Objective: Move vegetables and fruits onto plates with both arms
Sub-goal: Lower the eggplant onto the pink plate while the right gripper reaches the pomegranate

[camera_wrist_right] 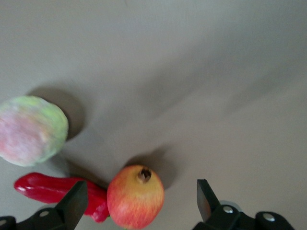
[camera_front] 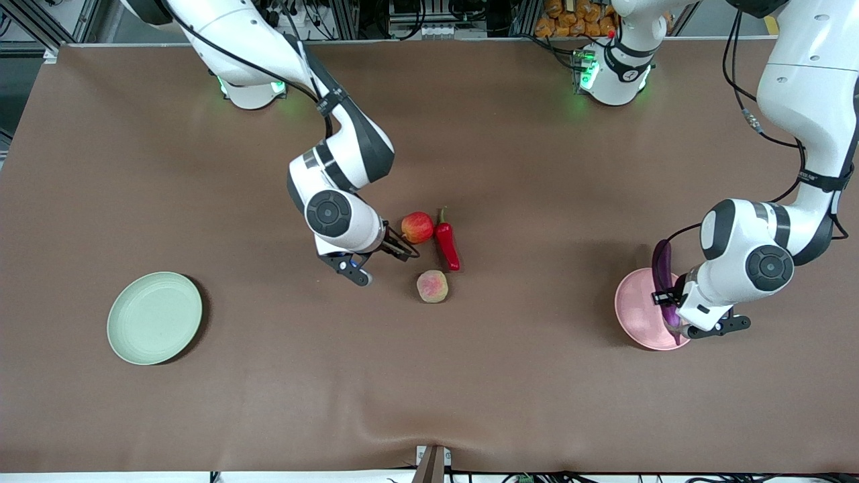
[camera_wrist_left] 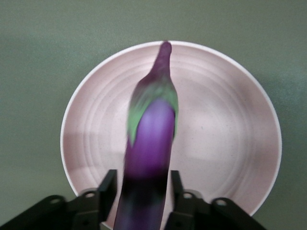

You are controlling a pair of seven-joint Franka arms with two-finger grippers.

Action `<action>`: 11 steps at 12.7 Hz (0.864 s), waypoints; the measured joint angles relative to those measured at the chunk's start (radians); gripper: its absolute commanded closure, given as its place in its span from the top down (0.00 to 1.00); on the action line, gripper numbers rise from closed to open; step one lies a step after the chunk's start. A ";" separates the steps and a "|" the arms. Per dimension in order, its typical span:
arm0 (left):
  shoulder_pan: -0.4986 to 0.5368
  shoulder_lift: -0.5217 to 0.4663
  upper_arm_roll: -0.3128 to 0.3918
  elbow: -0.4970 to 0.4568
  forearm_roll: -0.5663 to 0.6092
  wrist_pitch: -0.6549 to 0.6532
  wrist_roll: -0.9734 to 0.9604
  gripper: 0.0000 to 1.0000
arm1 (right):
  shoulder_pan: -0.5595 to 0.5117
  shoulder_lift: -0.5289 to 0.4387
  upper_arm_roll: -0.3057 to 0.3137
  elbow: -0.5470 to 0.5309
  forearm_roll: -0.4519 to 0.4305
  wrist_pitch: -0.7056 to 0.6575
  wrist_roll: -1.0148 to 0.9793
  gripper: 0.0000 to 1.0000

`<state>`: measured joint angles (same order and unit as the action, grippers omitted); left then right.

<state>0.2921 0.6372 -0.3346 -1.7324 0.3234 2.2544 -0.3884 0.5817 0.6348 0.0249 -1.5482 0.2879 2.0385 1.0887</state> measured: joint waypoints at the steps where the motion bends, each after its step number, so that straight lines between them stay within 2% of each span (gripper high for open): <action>1: 0.000 0.000 0.000 0.006 0.000 0.000 0.000 1.00 | 0.002 0.004 0.000 -0.010 0.029 0.002 0.002 1.00; 3: 0.000 -0.008 -0.003 0.036 0.000 -0.007 0.000 1.00 | 0.008 0.005 0.000 -0.030 0.081 0.016 0.028 1.00; 6: -0.001 -0.050 -0.033 0.065 0.000 -0.074 0.000 1.00 | 0.051 0.006 0.001 -0.056 0.095 0.069 0.097 1.00; 10: -0.006 -0.089 -0.150 0.066 -0.006 -0.175 -0.091 1.00 | 0.088 0.011 0.001 -0.110 0.098 0.150 0.114 1.00; 11: -0.007 -0.089 -0.180 0.062 -0.008 -0.189 -0.145 1.00 | 0.091 0.014 0.000 -0.118 0.098 0.156 0.114 0.88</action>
<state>0.2848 0.5479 -0.5151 -1.6702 0.3152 2.0650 -0.5334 0.6731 0.6491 0.0253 -1.6658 0.3859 2.1944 1.2030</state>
